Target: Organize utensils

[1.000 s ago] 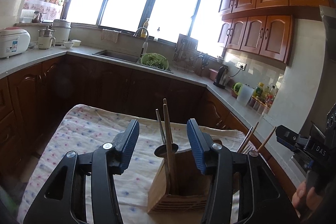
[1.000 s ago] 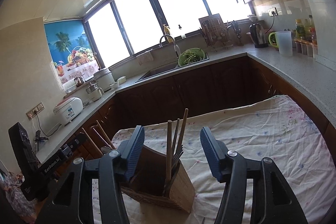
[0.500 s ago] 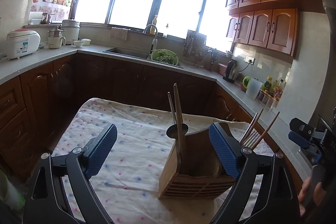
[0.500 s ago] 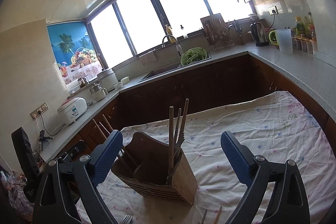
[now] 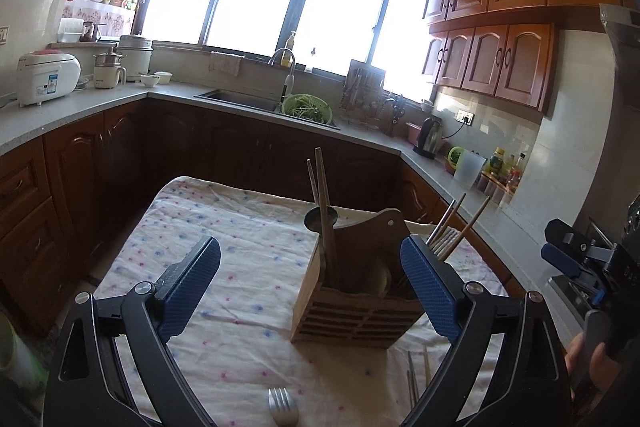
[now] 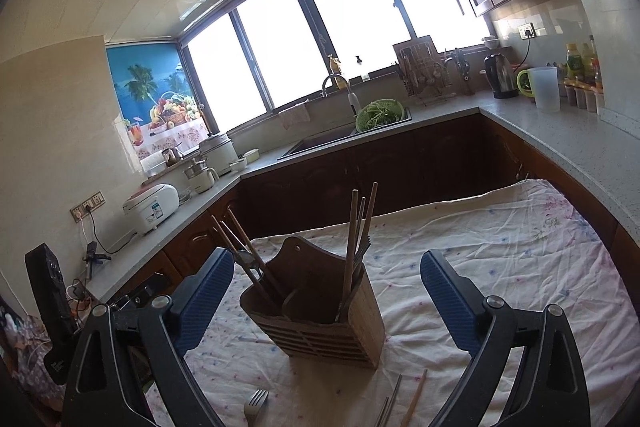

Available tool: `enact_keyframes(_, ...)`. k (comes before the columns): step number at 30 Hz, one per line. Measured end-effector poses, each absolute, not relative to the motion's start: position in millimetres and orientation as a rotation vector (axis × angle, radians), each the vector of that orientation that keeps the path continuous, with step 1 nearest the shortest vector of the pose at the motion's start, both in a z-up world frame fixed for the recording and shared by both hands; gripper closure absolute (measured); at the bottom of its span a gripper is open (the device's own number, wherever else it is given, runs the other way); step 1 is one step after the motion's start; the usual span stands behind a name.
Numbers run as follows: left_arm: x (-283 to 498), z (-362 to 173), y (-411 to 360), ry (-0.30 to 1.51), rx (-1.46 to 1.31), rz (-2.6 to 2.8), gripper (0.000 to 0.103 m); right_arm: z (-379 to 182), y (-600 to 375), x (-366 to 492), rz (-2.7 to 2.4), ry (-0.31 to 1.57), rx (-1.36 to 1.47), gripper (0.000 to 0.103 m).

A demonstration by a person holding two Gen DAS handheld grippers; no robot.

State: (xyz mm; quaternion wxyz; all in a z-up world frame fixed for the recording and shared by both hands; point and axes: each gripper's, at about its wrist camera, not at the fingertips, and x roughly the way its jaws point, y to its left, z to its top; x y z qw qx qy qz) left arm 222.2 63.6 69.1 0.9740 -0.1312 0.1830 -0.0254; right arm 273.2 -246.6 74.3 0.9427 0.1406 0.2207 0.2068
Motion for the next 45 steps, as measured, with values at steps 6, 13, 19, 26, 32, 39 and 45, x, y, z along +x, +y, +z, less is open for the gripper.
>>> enact_keyframes(6,182.7,75.8,58.4,0.356,-0.259,-0.065,0.007,76.0,-250.7,235.9,0.442,0.433,0.271,0.007)
enact_keyframes(13,135.1,116.0,51.6,0.255,-0.209,-0.081,0.000,112.1,-253.4,193.9,0.473,0.351,0.208,0.002)
enact_keyframes(19,96.5,115.0,39.8,0.215,-0.148,-0.077,0.000,137.9,-255.3,149.5,0.482,0.241,0.161,0.000)
enact_keyframes(26,68.2,58.1,25.7,0.247,-0.108,-0.049,0.000,71.8,-248.3,110.1,0.437,0.245,0.113,0.000)
enact_keyframes(32,52.2,18.8,27.5,0.279,-0.132,-0.021,0.000,22.8,-249.8,91.6,0.390,0.274,0.094,0.000)
enact_keyframes(39,36.9,-13.0,17.6,0.308,-0.080,0.012,0.000,-11.9,-249.2,76.0,0.351,0.330,0.054,0.000)
enact_keyframes(45,27.7,-30.8,10.5,0.334,-0.063,0.016,0.000,-24.9,-253.3,65.4,0.330,0.351,0.049,0.000)
